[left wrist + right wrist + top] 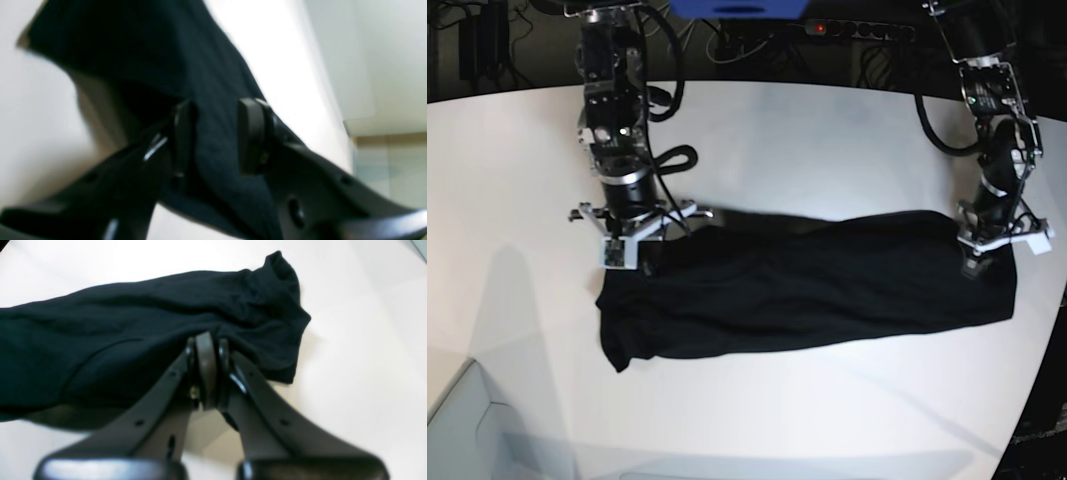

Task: Layout the t-shirt on the table in an organized manner, then fold the t-shirt properly
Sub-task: 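Drag the shirt edge with the left gripper to straighten the shirt, then lift the shirt with both grippers, raising it high above the table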

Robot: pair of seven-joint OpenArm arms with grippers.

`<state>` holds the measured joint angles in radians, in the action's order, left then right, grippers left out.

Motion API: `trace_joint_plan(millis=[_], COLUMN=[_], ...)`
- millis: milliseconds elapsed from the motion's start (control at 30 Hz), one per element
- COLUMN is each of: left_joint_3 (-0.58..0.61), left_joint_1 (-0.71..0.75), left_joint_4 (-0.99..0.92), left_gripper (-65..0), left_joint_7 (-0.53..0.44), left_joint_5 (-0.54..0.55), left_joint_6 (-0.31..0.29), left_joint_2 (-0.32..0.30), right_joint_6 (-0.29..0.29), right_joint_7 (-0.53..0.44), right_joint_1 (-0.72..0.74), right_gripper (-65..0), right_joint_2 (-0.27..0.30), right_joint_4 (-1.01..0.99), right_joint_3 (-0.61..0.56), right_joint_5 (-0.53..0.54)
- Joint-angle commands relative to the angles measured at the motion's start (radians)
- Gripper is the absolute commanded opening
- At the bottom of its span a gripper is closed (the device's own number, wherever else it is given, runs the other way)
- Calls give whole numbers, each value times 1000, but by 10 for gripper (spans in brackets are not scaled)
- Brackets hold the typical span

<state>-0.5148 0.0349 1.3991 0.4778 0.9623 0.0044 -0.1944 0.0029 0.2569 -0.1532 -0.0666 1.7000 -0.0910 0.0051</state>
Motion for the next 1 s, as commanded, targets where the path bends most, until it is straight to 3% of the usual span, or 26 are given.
trace_joint_plan(millis=[0, 433, 767, 833, 933, 967], left_joint_3=[-2, 0, 0, 0, -2, -2], left_joint_1=[-11, -40, -88, -88, -89, -89], left_joint_4=[21, 10, -106, -103, -96, -96], left_gripper=[-425, -427, -431, -471, -650, -650], left_joint_7=[-9, -9, -9, -9, -9, -9], left_joint_5=[13, 2, 10, 10, 11, 11], left_joint_6=[-8, -8, -8, -8, -8, -8], left_joint_2=[-12, 16, 16, 16, 16, 16], right_joint_6=[3, 3, 3, 3, 3, 3], right_joint_7=[-35, -34, -31, -31, -31, -34], right_joint_1=[11, 14, 13, 13, 14, 16], right_gripper=[-650, -650, -650, -650, -650, -650], right_joint_2=[-2, -2, 1, 1, 1, 1], right_joint_4=[13, 13, 13, 13, 13, 13], right_joint_3=[0, 0, 0, 0, 0, 0], right_joint_5=[0, 0, 0, 0, 0, 0])
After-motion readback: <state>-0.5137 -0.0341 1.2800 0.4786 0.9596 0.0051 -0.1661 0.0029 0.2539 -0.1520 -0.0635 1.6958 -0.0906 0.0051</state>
